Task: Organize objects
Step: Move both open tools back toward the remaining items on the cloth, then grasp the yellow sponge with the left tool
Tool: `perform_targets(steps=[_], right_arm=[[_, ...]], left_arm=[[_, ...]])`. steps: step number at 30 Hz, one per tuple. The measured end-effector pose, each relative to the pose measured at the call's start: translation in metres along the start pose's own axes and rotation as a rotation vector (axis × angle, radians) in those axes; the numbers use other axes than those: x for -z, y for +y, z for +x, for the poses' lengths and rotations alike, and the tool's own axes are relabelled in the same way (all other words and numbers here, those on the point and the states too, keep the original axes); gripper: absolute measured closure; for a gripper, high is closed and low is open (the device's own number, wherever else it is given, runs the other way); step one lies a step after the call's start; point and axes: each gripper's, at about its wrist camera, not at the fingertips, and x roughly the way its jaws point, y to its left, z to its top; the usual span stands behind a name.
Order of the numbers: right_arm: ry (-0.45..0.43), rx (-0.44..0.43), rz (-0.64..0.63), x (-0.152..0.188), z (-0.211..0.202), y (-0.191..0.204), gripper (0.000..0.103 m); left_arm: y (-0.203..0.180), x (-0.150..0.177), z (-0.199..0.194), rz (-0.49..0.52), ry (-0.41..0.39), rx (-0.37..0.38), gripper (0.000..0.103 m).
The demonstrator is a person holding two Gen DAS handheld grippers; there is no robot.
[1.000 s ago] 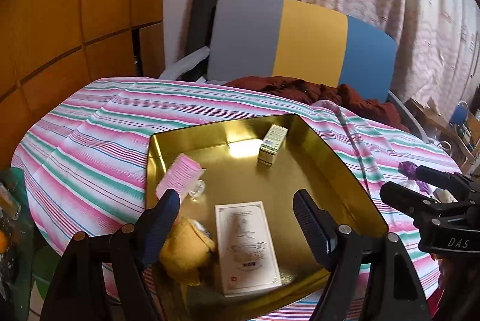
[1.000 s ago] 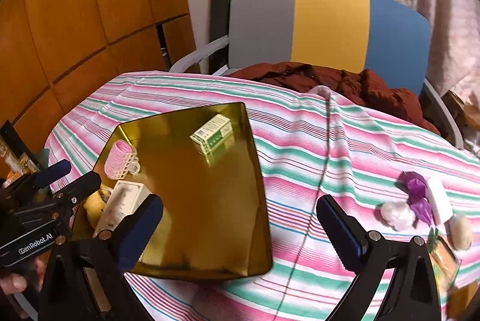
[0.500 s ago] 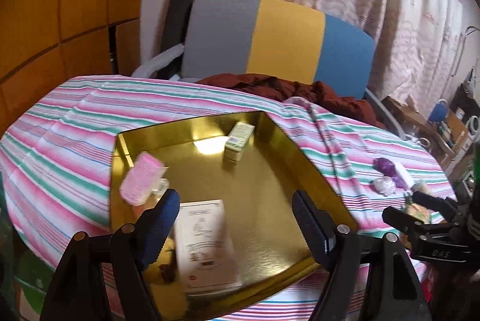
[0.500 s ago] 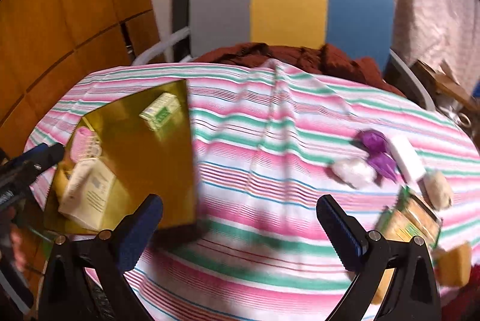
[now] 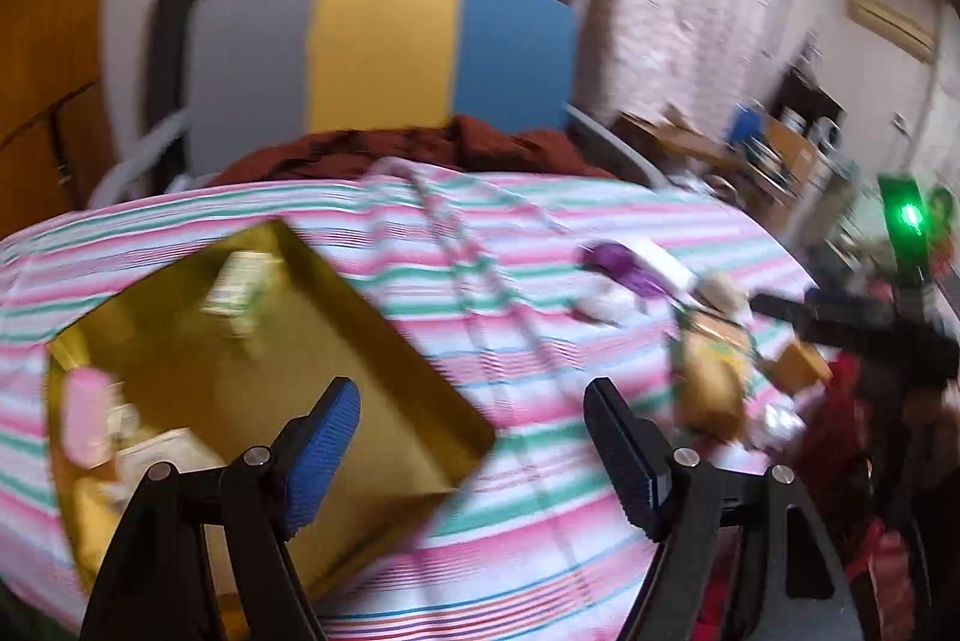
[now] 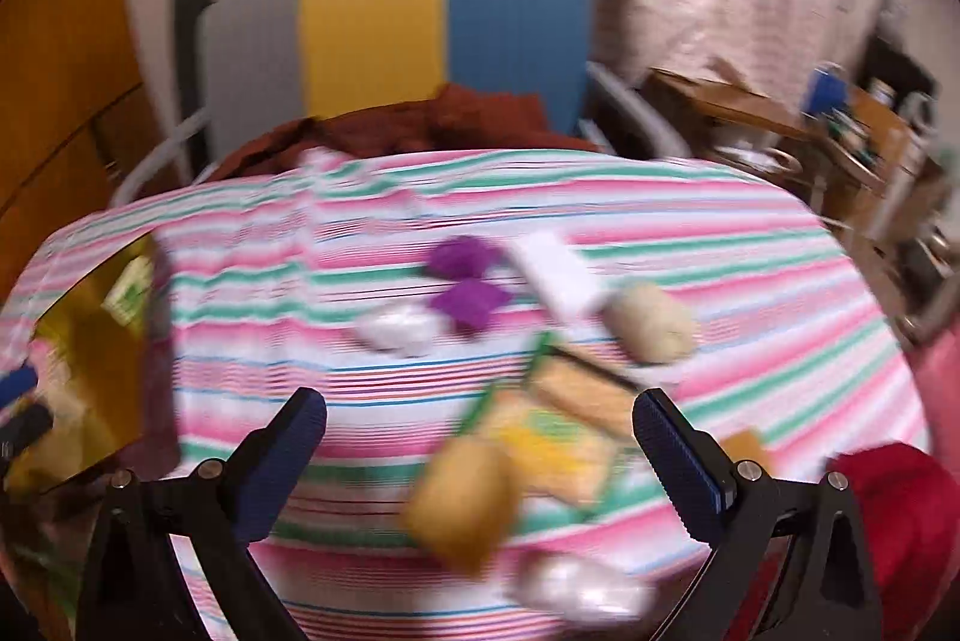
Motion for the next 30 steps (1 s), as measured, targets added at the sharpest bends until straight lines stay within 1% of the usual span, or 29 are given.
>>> perform_targets(steps=[1,4,7,8,10,12,15,23,28,30], right_arm=[[-0.001,0.013,0.028,-0.001,0.000,-0.013,0.000],[0.010,0.029,0.166,0.002,0.001,-0.055,0.000],[0.005,0.015,0.265,0.011,0.007,-0.080,0.000],[0.024,-0.006,0.299,0.014,0.011,-0.085,0.000],[0.041,-0.112,0.393,0.021,0.018,-0.098,0.000],[0.011,-0.159,0.459,0.026,0.015,-0.108,0.000],[0.000,-0.198,0.531,0.031,0.014,-0.117,0.000],[0.006,-0.234,0.525,0.029,0.019,-0.116,0.000],[0.007,-0.261,0.562,0.031,0.022,-0.122,0.000],[0.009,-0.269,0.567,0.031,0.023,-0.123,0.000]], left_arm=[[-0.012,0.000,0.007,0.027,0.014,0.026,0.025],[-0.039,0.001,0.025,0.090,0.059,0.092,0.025],[-0.071,0.005,0.044,0.162,0.103,0.147,0.025],[-0.078,0.005,0.048,0.180,0.110,0.165,0.025],[-0.093,0.006,0.057,0.210,0.127,0.195,0.025],[-0.109,0.006,0.068,0.233,0.146,0.221,0.024],[-0.131,0.007,0.089,0.262,0.187,0.240,0.024],[-0.175,0.004,0.136,0.274,0.245,0.295,0.021],[-0.189,0.003,0.166,0.290,0.292,0.277,0.021],[-0.192,0.006,0.176,0.291,0.314,0.278,0.024]])
